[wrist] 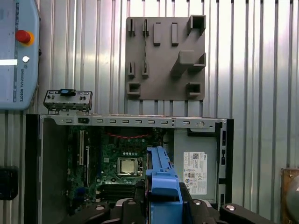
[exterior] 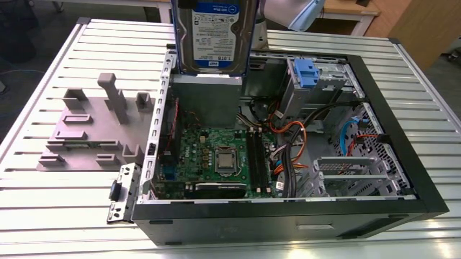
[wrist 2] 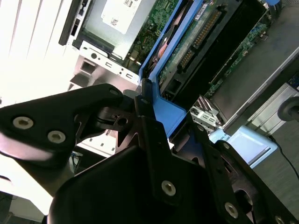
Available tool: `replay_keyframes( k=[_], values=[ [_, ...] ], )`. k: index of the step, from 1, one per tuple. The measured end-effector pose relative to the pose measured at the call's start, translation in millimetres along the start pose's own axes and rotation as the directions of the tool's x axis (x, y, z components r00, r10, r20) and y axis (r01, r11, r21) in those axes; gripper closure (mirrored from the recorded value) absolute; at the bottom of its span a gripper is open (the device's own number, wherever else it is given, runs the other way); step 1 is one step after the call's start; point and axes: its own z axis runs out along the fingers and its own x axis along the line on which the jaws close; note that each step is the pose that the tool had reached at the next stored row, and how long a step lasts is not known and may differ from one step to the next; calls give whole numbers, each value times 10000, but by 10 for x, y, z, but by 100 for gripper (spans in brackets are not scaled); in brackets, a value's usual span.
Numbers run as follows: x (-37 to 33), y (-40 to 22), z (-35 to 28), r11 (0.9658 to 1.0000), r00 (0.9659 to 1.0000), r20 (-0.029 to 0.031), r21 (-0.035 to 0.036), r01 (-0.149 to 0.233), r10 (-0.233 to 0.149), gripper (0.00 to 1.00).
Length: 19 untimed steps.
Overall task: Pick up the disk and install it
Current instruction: 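Pick up the disk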
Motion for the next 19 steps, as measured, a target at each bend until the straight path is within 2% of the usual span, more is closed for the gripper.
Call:
replay_keyframes(
  k=[6,12,17,19],
  values=[
    [59,-8,3,10000,10000,-2,0,-1,1,64],
    [72,-136,9,10000,10000,-3,-5,-1,1,64],
    [223,-146,25,10000,10000,-2,-4,-1,1,64],
    [238,-183,32,10000,10000,-3,-6,-1,1,64]
  ],
)
